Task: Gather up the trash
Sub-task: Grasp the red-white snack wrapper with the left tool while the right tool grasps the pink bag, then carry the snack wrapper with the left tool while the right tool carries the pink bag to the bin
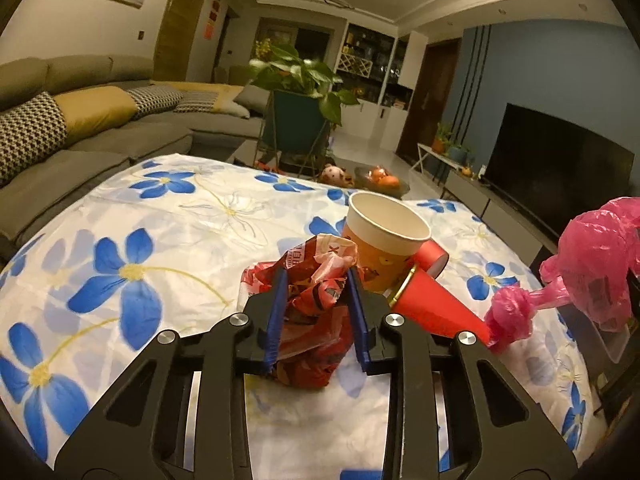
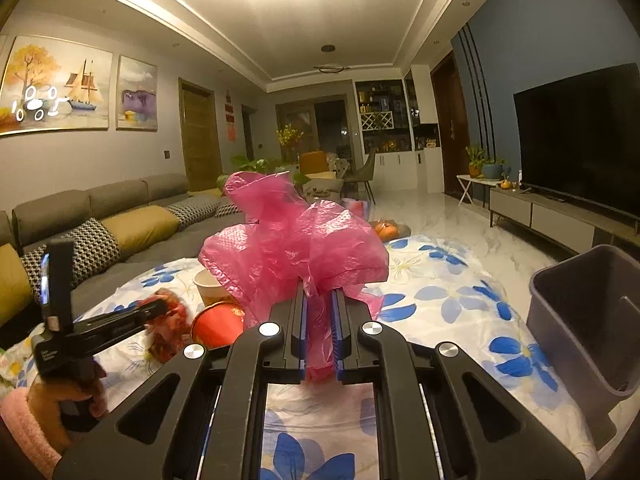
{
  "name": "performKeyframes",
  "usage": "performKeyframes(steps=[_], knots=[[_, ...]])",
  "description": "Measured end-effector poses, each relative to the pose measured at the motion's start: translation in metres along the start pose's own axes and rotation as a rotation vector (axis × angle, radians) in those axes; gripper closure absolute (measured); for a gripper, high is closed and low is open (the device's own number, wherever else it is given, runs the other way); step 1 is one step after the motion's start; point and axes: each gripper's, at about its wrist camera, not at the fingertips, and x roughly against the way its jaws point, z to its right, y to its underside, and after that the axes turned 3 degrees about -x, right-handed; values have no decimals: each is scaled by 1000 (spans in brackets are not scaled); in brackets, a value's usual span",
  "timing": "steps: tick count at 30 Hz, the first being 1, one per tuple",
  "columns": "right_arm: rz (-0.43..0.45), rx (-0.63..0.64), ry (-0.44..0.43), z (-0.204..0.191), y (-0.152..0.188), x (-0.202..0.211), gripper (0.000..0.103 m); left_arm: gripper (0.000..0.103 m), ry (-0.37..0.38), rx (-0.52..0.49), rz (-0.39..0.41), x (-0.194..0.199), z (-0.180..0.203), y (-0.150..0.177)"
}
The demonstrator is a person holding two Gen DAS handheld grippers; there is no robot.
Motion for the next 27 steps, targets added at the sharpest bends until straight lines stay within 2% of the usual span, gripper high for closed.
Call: performKeyframes(steps=[6,12,19,27], knots=[[22,-6,1,5,-3,19,92,76,5,20,71,44,-2,2],[30,-18,10,10,-3,40,92,76,37,-11,116,83,14,6],[40,-20,27,19,-4,66,92,76,88,-44,129,105,44,7],[53,-28,72,39,-5,88,92,76,162,-105,119,112,91,13]])
